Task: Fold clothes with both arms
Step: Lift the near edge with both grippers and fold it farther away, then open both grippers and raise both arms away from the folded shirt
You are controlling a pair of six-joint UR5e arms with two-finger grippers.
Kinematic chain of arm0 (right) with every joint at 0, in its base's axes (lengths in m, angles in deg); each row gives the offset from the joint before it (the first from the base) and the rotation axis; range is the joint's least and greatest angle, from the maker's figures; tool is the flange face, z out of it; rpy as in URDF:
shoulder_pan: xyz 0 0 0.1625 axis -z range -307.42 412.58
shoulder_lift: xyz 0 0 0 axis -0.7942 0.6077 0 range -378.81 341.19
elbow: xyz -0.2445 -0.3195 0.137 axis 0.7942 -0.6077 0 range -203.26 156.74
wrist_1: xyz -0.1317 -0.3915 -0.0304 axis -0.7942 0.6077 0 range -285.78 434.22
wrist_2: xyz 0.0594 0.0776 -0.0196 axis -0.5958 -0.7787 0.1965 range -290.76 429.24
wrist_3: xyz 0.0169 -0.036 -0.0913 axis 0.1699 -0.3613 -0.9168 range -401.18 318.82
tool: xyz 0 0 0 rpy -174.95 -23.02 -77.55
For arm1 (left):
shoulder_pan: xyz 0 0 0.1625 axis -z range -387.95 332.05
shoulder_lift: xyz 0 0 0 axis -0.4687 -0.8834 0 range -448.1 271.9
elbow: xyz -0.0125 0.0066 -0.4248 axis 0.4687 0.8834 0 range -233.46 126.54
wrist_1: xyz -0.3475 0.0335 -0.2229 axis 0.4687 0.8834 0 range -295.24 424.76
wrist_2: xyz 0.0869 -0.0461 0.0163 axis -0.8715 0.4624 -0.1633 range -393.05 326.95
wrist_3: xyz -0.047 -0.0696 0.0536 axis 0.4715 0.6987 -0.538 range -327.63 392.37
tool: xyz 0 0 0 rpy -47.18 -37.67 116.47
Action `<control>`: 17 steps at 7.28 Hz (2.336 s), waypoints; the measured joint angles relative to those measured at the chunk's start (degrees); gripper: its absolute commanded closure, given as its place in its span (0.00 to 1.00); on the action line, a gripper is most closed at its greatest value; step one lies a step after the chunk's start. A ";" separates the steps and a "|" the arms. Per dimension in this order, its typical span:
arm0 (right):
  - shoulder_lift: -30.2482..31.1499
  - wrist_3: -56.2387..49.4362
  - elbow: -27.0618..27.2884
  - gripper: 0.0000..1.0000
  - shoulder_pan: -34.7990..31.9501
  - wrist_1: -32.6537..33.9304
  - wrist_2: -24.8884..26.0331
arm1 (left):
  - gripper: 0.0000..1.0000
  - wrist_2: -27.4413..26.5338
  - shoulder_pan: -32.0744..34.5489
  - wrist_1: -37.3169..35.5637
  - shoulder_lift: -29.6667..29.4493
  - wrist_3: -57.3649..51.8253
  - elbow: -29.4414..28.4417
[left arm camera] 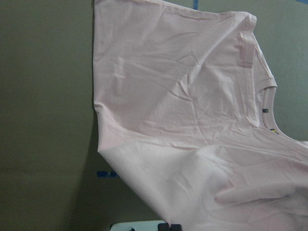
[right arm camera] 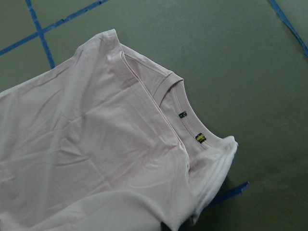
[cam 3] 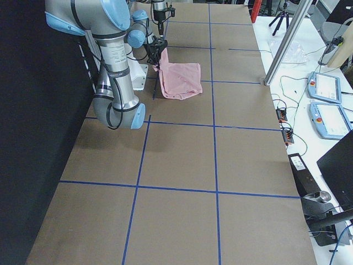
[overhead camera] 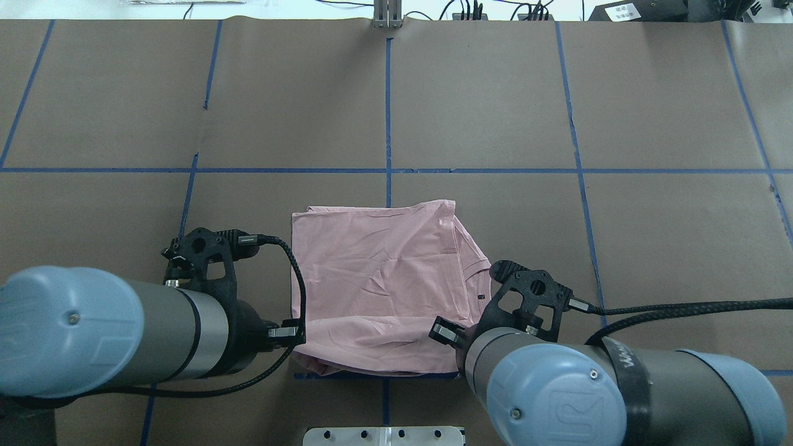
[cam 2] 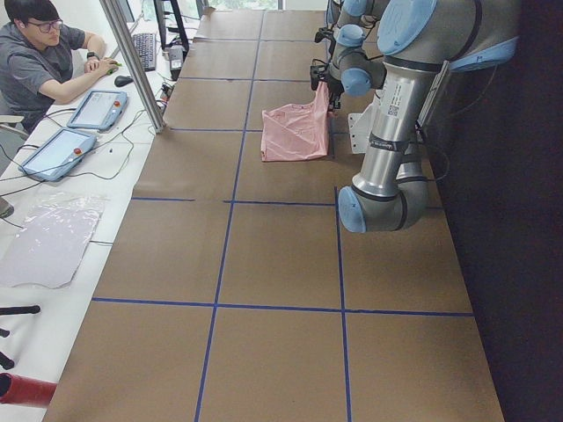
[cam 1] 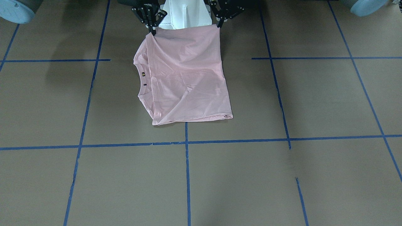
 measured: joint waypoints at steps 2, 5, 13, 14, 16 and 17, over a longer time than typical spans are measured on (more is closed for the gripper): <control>-0.38 -3.71 -7.13 1.00 -4.34 -7.22 -0.18 | 1.00 0.01 3.06 0.09 -1.23 -2.85 -4.43; -2.00 -10.97 -17.94 0.77 -10.79 -16.82 -0.75 | 0.81 0.13 9.32 5.01 -3.27 -8.24 -14.00; -17.62 -41.26 -57.57 0.00 -34.96 -36.69 -23.97 | 0.00 6.68 28.06 24.47 -6.55 -34.98 -37.98; -14.92 -42.67 -54.05 0.00 -35.91 -36.37 -25.56 | 0.00 7.32 28.08 24.27 -4.99 -35.17 -35.26; -6.27 -50.42 -41.64 0.00 -38.38 -31.17 -27.82 | 0.00 8.16 28.38 23.98 -0.52 -38.40 -29.62; -1.47 -55.81 -35.49 0.00 -40.22 -28.00 -29.45 | 0.00 9.22 29.07 24.06 2.45 -41.87 -27.40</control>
